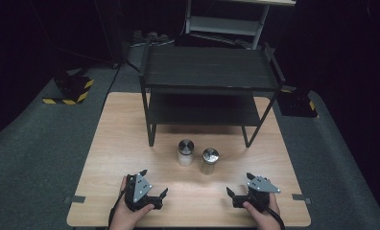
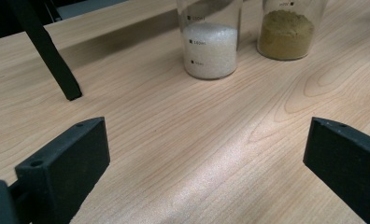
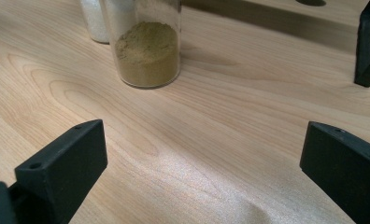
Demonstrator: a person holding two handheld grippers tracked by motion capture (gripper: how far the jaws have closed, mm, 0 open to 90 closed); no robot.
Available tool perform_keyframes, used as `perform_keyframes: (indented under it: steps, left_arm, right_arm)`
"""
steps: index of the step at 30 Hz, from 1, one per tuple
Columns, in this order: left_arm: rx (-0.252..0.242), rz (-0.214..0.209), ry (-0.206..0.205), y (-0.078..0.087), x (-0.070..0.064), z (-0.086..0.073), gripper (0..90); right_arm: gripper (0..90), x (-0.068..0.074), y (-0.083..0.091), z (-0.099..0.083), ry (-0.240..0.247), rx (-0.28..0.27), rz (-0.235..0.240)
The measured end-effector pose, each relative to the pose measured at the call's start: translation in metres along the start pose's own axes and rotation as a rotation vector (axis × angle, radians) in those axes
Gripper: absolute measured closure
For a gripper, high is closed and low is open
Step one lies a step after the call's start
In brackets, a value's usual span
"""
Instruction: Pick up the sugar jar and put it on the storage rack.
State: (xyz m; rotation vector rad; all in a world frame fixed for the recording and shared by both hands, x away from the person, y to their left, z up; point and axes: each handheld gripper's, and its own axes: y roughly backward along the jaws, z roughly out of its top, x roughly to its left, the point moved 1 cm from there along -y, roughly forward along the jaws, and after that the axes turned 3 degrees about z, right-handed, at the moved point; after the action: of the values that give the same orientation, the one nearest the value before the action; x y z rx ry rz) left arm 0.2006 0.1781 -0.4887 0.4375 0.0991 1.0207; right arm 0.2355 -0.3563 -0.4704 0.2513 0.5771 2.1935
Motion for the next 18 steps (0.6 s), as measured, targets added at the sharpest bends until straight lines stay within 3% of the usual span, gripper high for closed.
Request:
perform_keyframes:
  steps: [4, 7, 18]
  left_arm:
    - [-0.013, -0.005, 0.038, 0.0017, 0.0037, -0.0031, 0.8]
    - [-0.026, -0.016, 0.060, 0.0037, 0.0071, -0.0063, 0.8]
    - [-0.030, -0.017, 0.074, 0.0054, 0.0080, -0.0079, 0.7]
  right_arm:
    - [0.8, -0.0065, 0.0001, 0.0000, -0.003, 0.000, 0.038]
    - [0.8, -0.0057, -0.0001, 0.0003, -0.003, 0.001, 0.034]
    - [0.8, -0.0064, 0.0005, -0.0006, -0.010, -0.003, 0.035]
